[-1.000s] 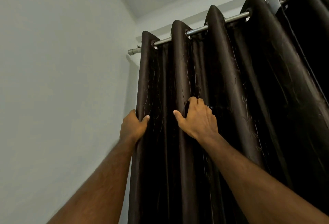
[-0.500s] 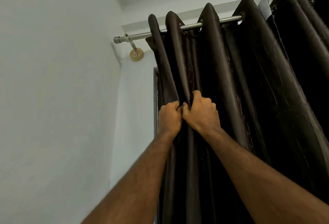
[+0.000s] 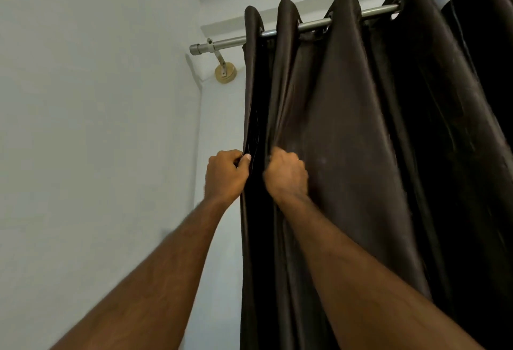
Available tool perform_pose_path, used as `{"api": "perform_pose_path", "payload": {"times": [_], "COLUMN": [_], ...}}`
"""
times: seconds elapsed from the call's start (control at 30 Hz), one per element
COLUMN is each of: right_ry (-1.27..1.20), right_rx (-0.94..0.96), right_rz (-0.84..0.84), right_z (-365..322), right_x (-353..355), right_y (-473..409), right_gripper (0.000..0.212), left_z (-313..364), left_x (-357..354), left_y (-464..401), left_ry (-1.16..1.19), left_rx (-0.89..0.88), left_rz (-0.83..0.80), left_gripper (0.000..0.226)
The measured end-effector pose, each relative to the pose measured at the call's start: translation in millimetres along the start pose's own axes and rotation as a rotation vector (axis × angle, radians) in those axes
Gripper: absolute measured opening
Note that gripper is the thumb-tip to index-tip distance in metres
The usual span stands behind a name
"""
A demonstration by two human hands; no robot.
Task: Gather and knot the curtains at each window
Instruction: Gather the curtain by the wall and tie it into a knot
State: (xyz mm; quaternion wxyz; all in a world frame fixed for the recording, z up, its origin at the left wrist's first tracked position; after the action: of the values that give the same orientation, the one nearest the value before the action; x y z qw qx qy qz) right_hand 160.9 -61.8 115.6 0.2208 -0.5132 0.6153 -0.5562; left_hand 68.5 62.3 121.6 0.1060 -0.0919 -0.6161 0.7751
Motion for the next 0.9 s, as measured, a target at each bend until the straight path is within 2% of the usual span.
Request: {"api": "perform_pose_path", "payload": {"times": [0.1,0.17,0.27,0.37,0.47,0.5,0.57,0.67,0.73,0.8,0.87,0.9], "right_ry": [-0.189,-0.186,-0.134,-0.215,-0.248,-0.245,-0.234,-0.155,0.016,0.214,0.331,0.337], "right_rx": [0.079,0.112,0.109,0.133,0.118,0.104,0.082,0.082,0.11,0.069,-0.056,-0.107], "right_rz": [-0.06,-0.13,-0.242,-0.312,-0.353,-0.327,-0.204,0.147,0.384,0.496,0.463,0.41], "right_z": [-49,-63,-54,-41,-24,-15,5,39,55,74,103,118], "right_x": [-13,-21,-28,-19,-3,5,28,81,114,132,137,136], "right_y": [-5,-8,-13,-17,-10,-8,-5,-5,-2,0,-4,-6], "right_gripper": [0.012,0.015,0.024,0.019,0.039,0.045,0.043,0.022,0.01,0.032,0.059,0.065], "left_z": [-7,-14,-15,-5,8,12,23,39,44,46,46,44], "left_x": [17,28,22,5,-12,-17,-28,-49,-63,-70,-75,-77], "left_y": [-4,-5,-5,-5,0,3,10,17,19,23,27,28], "left_ry": [0.015,0.029,0.035,0.054,0.036,0.02,-0.043,-0.195,-0.265,-0.26,-0.186,-0.146], "left_rx": [0.003,0.009,-0.021,-0.043,-0.048,-0.043,-0.018,0.017,0.029,0.048,0.067,0.074], "left_rz": [-0.006,0.0,-0.054,-0.073,-0.047,-0.027,0.012,-0.014,-0.053,-0.056,-0.048,-0.048], "left_gripper": [0.046,0.047,0.041,0.038,0.045,0.049,0.055,0.06,0.054,0.039,0.027,0.023]}}
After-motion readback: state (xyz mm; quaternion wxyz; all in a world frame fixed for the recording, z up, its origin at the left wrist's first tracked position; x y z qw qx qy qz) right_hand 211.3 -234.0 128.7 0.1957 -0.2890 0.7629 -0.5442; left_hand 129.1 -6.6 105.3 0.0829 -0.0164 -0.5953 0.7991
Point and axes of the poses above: each hand's wrist, its own y-axis away from the middle knuckle, its own x-axis out of the back of the hand, z = x × y, the point moved 10 cm from there along -y, towards the middle knuckle, and after that the axes turned 6 degrees about y, right-handed, at the moved point
